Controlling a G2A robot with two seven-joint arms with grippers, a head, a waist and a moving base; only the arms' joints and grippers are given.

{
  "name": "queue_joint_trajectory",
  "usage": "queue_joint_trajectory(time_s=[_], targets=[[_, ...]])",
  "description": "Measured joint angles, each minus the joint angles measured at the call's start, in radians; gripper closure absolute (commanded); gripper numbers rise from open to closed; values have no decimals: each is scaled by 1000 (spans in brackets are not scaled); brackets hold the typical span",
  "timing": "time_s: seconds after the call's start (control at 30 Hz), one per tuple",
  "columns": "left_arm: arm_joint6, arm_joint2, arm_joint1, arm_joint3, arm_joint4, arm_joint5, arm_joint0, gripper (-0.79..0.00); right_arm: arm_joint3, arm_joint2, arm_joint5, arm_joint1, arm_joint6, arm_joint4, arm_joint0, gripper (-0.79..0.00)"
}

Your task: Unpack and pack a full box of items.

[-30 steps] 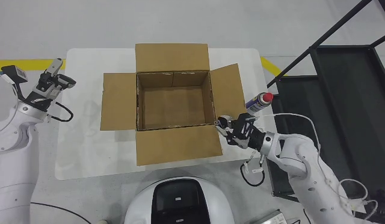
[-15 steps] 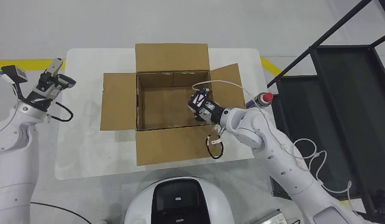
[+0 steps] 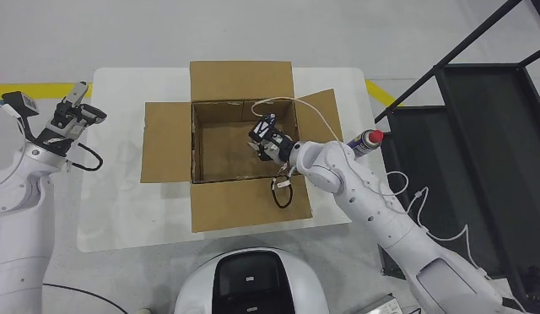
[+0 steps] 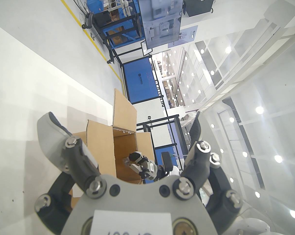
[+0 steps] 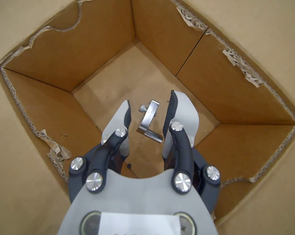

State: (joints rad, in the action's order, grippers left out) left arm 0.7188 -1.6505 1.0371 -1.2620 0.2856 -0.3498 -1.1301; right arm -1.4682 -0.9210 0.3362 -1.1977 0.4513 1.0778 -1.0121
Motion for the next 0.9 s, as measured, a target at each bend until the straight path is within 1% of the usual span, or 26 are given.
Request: queue_joint_trajectory(time_s=[0.07,0.13,0.23,0.37,0.4,0.53,0.63,0.7,0.8,0.9], targets=[[0,0,0,0,0,0,0,-785,-22,-23,30,8,-18,11,-22,-785],[0,0,0,0,0,0,0,-785,-71,-68,69,25,-35,23,-69,-785],[0,0,0,0,0,0,0,-785,-177,-158,135,56,-57,55,-169,-785],[0,0,0,0,0,0,0,-785,-352,-311,264,99,-126,103,-351,-785],[0,0,0,0,0,0,0,-785,-402,-363,298,111,-155,120,-412,-785],[0,0,0,0,0,0,0,-785,-518,-525,378,138,-262,160,-599,-785],[0,0,0,0,0,0,0,-785,-545,-636,430,150,-348,185,-719,-785],[0,0,0,0,0,0,0,-785,-542,-701,448,157,-399,238,-789,-785],[0,0,0,0,0,0,0,-785,-517,-753,470,163,-467,321,-866,-785],[0,0,0,0,0,0,0,-785,-463,-782,481,168,-515,369,-908,-785]])
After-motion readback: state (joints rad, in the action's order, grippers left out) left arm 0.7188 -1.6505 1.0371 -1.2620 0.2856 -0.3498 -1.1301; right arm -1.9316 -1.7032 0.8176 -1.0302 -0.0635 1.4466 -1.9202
